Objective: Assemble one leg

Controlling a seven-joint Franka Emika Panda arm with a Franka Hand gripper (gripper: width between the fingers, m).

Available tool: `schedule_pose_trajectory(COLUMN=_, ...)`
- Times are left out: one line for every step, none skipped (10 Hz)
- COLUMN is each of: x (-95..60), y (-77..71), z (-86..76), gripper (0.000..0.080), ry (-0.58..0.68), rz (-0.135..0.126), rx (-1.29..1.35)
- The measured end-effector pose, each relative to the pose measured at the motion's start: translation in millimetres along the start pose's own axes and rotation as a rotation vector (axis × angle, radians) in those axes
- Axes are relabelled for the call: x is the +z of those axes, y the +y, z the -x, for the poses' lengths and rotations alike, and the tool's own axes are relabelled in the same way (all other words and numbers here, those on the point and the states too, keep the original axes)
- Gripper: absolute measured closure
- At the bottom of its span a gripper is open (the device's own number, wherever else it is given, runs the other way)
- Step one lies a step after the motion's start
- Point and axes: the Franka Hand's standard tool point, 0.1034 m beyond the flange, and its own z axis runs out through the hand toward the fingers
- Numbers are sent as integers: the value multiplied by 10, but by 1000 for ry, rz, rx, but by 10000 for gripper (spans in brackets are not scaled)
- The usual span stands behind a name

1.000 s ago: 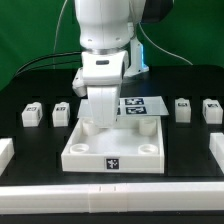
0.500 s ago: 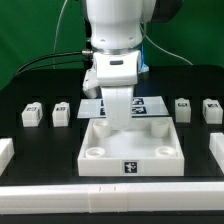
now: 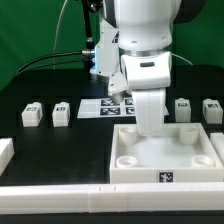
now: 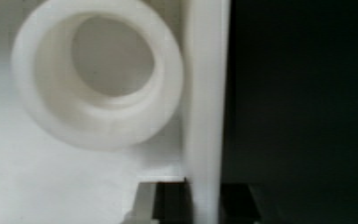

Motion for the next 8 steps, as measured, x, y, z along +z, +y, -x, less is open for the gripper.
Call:
schedule_pose_trajectory(x=-6, y=68, z=-45, gripper=737, ry=3, rz=9, rx=7)
schedule_pose_trajectory(x=-11, y=108, z=-56, gripper=737, ry=4, rz=12, rx=13)
schedule_pose_trajectory(x=-13, y=131, z=-58, gripper=737, ry=4, rz=15, rx=16)
schedule_pose_trajectory(x=-15, y=144, z=-55, gripper=737, ry=2, rz=17, rx=11)
schedule_pose_trajectory(x=-15, y=148, z=-55, gripper=737, ry=0, rz=17, rx=6)
schedule_pose_trajectory(x=-17, y=159, z=-52, gripper=737, ry=0, rz=23, rx=2)
schedule_pose_trajectory(x=-17, y=162, z=-51, gripper=737, ry=2, rz=29, rx=2)
schedule_pose_trajectory(x=-17, y=164, z=-50, gripper=737, ry=5, rz=46, rx=5)
